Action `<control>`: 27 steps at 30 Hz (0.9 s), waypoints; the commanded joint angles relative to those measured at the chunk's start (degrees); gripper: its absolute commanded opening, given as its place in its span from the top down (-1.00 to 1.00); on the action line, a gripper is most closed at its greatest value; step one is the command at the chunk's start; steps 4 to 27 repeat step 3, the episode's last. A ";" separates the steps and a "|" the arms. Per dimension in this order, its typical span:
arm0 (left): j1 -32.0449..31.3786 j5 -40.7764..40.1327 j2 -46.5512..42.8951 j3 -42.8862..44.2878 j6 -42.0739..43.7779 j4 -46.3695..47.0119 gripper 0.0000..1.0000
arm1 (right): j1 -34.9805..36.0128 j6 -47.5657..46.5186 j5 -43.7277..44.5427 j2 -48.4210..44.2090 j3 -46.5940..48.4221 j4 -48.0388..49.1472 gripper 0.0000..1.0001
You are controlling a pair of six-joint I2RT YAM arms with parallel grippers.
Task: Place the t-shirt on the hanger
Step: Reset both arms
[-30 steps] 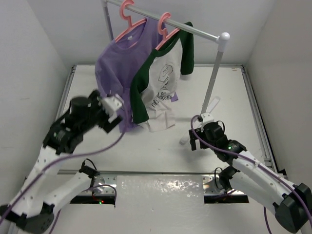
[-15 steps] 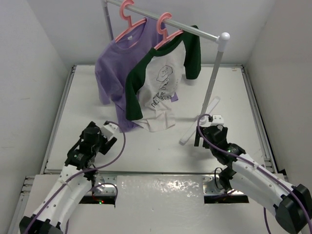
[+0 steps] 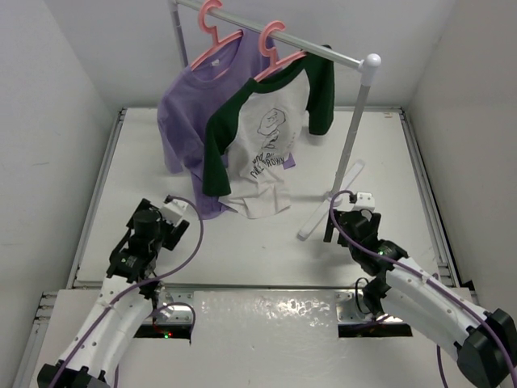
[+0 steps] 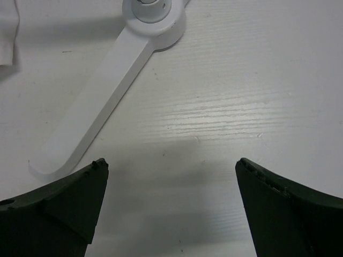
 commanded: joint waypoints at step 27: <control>1.47 -0.57 -0.41 -0.34 -0.85 3.04 -0.89 | 0.03 -0.64 1.86 -0.84 0.14 2.20 -0.98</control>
